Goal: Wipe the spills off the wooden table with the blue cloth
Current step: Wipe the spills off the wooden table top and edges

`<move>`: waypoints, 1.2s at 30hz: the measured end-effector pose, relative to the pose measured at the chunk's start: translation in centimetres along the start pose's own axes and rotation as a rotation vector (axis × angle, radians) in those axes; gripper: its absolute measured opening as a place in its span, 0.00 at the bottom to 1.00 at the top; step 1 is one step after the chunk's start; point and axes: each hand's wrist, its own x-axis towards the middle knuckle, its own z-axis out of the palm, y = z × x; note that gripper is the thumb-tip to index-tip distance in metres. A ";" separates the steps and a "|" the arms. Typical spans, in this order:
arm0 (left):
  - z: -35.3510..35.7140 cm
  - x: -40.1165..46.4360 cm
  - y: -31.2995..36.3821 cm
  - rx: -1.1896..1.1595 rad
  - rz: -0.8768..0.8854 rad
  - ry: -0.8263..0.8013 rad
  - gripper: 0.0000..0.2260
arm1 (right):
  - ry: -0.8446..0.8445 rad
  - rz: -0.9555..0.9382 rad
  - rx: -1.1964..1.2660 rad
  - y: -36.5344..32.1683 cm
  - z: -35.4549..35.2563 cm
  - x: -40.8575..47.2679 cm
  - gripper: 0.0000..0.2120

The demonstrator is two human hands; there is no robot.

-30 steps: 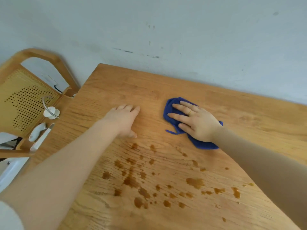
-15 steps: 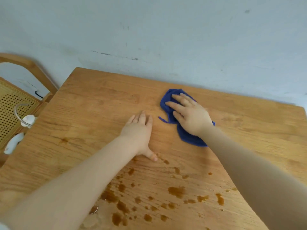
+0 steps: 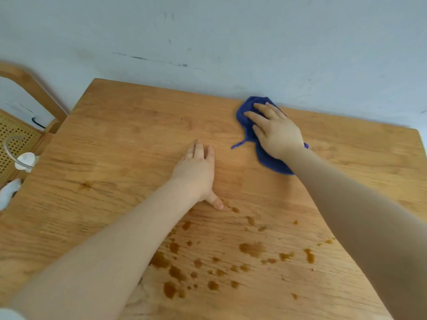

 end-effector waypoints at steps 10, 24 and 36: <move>0.1 0.2 -0.1 0.103 0.005 0.030 0.62 | -0.082 -0.393 0.000 -2.1 -0.3 -6.6 0.19; 0.3 0.6 0.2 0.128 0.010 0.009 0.62 | 0.018 -0.221 -0.019 -5.3 0.5 -10.2 0.19; 1.2 0.4 -2.0 0.055 0.169 0.088 0.57 | 0.136 0.262 -0.009 -1.4 0.1 -1.2 0.18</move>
